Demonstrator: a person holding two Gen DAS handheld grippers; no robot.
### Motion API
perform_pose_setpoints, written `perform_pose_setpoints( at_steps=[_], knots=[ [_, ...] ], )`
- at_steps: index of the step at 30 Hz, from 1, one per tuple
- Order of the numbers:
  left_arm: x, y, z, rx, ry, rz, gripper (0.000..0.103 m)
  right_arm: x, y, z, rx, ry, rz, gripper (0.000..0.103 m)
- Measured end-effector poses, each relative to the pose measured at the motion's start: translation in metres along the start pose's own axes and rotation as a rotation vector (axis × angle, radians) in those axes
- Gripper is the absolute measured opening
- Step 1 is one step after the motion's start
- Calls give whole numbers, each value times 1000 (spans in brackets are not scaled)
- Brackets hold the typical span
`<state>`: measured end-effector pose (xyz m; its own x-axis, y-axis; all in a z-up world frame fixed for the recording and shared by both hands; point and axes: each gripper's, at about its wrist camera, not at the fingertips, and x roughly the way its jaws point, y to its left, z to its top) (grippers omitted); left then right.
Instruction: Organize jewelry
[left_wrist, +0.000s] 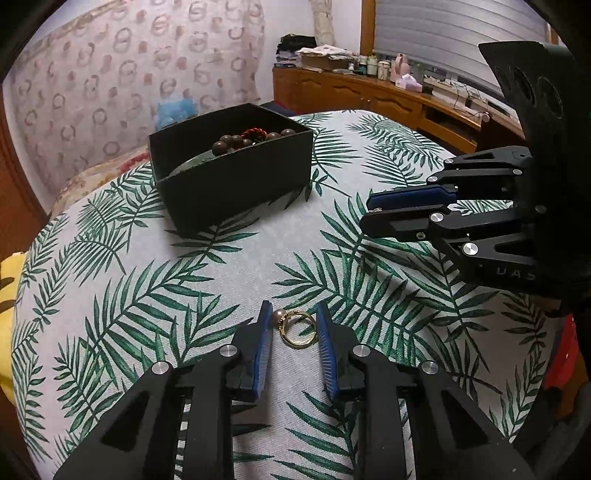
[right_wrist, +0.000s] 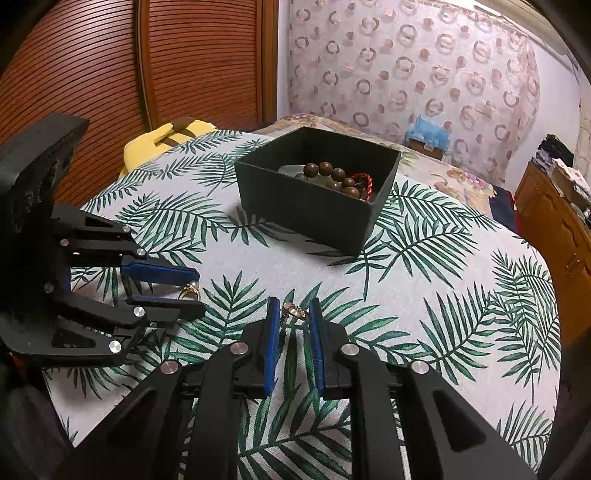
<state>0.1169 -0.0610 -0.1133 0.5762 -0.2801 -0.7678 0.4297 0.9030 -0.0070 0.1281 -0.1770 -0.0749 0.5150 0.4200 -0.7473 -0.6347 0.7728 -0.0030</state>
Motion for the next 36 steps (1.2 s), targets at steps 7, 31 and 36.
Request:
perform_pose_setpoints(
  at_steps=[7, 31, 36],
  knots=[
    [-8, 7, 7, -25, -40, 23, 23, -4, -1, 13, -3, -13, -12, 18],
    [-22, 46, 70, -88, -168, 70, 23, 32, -30, 110, 33, -89, -47, 19],
    [-18, 54, 80, -104, -183, 73, 23, 31, -37, 111, 54, -106, -41, 31]
  ],
)
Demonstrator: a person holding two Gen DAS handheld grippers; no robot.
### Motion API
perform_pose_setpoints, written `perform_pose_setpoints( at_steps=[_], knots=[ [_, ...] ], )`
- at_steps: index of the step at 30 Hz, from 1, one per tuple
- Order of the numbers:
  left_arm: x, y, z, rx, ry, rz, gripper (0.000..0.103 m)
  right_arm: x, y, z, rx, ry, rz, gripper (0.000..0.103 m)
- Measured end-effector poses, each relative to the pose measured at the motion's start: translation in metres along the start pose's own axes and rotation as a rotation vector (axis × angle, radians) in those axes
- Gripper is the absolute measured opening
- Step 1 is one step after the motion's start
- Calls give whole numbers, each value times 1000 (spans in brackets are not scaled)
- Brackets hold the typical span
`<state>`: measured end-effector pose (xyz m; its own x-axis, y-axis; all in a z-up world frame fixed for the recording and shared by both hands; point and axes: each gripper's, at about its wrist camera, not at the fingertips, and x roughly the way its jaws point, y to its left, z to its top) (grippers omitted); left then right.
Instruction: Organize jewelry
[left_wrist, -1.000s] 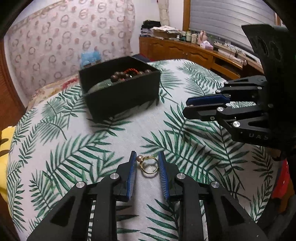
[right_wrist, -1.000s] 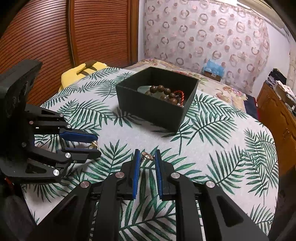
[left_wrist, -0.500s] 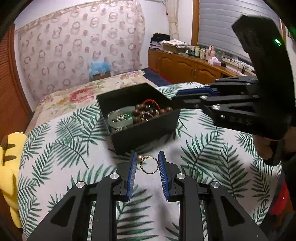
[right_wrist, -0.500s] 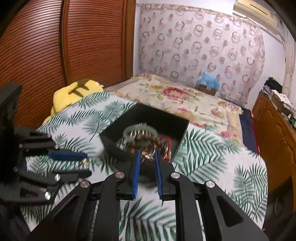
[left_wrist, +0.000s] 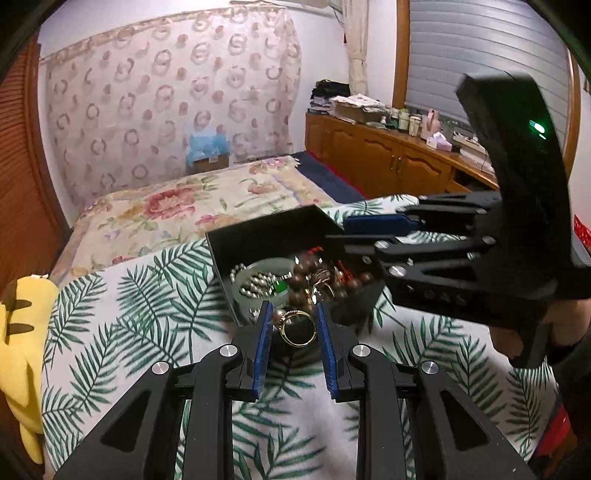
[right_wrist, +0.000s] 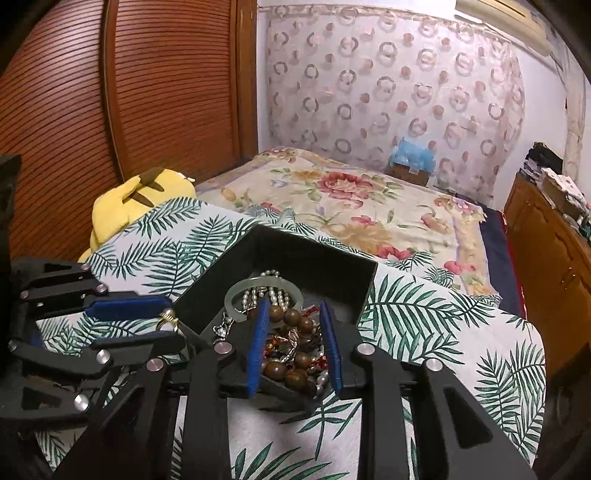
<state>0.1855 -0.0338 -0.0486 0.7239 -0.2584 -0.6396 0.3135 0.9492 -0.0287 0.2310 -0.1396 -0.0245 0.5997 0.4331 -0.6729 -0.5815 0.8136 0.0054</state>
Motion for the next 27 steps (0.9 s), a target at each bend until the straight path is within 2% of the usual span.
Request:
perform_pose_setpoints(
  at_steps=[14, 17, 20, 22, 25, 27],
  knots=[
    [28, 13, 26, -50, -21, 35, 23, -21, -13, -17, 43, -28, -27, 31],
    [28, 15, 27, -60, -26, 43, 37, -27, -14, -20, 56, -41, -31, 31],
    [22, 15, 24, -70, -36, 46, 44, -34, -14, -22, 70, -56, -32, 31],
    [13, 16, 22, -80, -50, 62, 62, -41, -13, -24, 81, -70, -34, 31],
    [-2, 16, 17, -97, -75, 90, 79, -53, -11, -27, 95, -95, -35, 31],
    [-13, 17, 14, -108, -92, 106, 87, -62, -8, -27, 107, -115, -34, 35]
  ],
)
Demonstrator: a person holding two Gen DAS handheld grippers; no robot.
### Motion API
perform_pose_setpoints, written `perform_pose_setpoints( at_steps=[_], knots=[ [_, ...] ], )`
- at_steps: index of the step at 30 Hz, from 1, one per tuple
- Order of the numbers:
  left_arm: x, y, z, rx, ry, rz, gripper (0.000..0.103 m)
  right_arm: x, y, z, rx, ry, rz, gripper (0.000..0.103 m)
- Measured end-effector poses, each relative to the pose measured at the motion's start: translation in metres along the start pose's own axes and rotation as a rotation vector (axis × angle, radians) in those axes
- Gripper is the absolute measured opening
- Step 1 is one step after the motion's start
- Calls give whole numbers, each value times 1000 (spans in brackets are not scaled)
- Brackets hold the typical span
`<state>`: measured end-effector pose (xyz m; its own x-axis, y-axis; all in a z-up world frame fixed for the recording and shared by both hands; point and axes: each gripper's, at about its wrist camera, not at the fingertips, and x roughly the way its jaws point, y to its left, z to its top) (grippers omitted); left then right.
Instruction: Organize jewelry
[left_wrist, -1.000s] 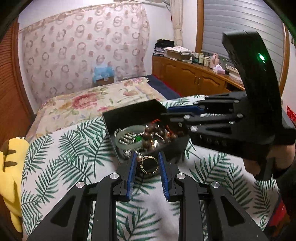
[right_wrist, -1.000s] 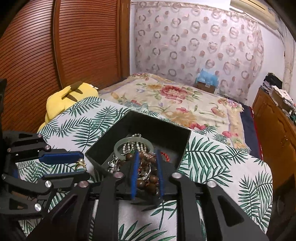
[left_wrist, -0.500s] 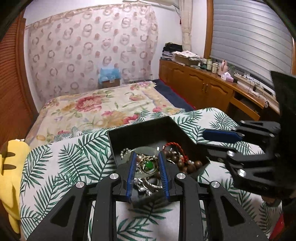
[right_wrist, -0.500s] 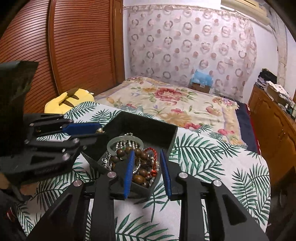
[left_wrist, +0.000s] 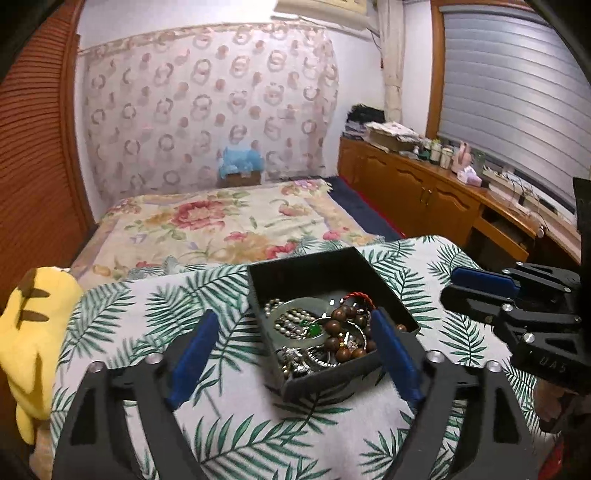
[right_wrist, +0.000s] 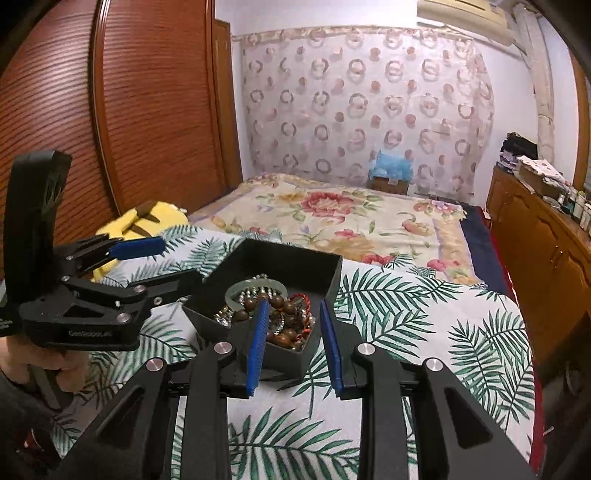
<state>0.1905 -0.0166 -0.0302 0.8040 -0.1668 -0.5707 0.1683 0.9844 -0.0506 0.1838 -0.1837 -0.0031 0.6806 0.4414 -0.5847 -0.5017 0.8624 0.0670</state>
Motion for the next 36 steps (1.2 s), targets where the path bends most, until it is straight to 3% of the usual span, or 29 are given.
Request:
perform_pose_setpoints(
  at_steps=[3, 6, 20, 36],
  knots=[
    [-16, 3, 0, -14, -28, 13, 95, -13, 0, 1, 27, -29, 9, 44],
    [-29, 4, -2, -11, -42, 27, 95, -25, 4, 1, 36, -53, 7, 48],
    [-81, 1, -19, -36, -71, 63, 95, -81, 16, -13, 81, -154, -120, 101],
    [-99, -1, -31, -53, -81, 88, 95, -85, 10, -31, 114, -153, -166, 101]
  ],
)
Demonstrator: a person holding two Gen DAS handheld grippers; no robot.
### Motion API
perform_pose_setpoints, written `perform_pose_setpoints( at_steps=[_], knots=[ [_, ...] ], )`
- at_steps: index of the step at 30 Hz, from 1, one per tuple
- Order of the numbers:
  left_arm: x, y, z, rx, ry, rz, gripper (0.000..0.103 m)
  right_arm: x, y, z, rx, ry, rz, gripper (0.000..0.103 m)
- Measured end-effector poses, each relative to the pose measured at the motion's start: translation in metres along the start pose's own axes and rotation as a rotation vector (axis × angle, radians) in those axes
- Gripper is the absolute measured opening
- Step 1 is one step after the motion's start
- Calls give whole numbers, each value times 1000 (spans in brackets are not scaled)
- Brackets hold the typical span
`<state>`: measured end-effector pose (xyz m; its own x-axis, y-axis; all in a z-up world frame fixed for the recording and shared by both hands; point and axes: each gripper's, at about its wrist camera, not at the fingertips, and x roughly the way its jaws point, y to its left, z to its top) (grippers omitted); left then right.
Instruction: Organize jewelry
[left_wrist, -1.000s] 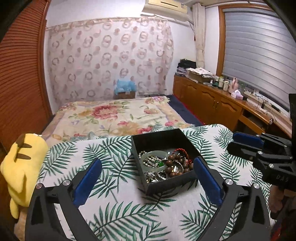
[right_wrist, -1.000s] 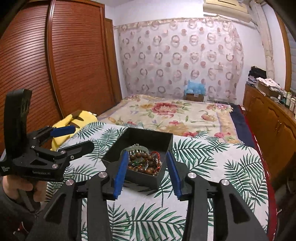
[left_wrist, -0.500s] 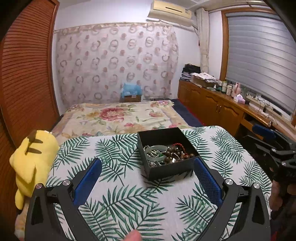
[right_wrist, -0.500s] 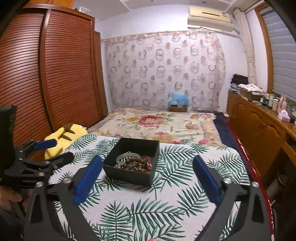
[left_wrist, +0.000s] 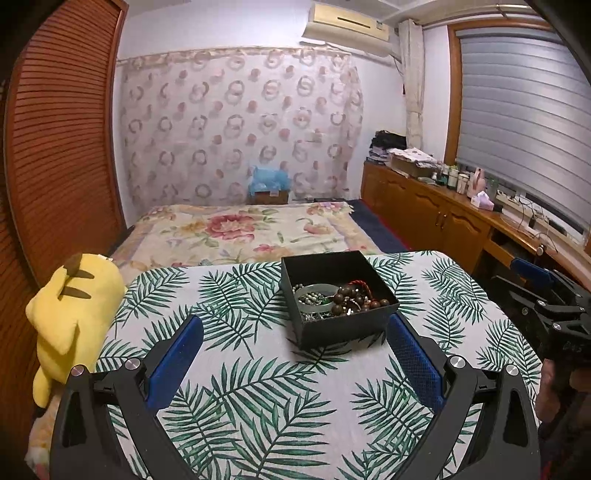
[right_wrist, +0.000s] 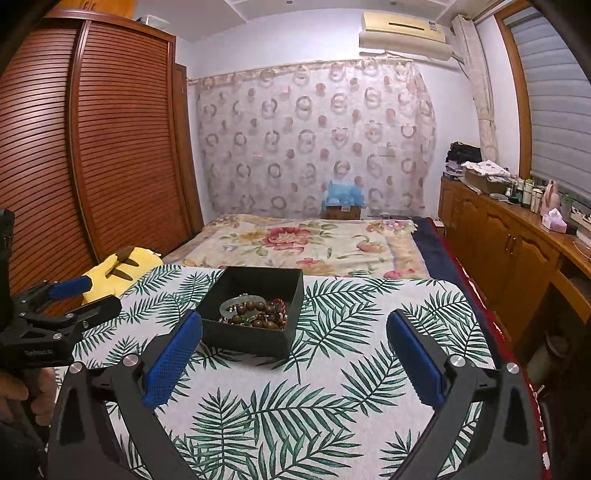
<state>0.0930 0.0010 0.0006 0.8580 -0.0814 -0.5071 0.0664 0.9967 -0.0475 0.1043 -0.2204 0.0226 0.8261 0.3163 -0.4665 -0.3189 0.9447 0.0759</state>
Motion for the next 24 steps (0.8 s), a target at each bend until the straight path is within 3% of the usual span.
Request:
perform_pose_setpoints(
  at_steps=[24],
  knots=[
    [-2, 0, 2, -5, 1, 2, 95, -1, 1, -1, 3, -11, -2, 101]
  ],
)
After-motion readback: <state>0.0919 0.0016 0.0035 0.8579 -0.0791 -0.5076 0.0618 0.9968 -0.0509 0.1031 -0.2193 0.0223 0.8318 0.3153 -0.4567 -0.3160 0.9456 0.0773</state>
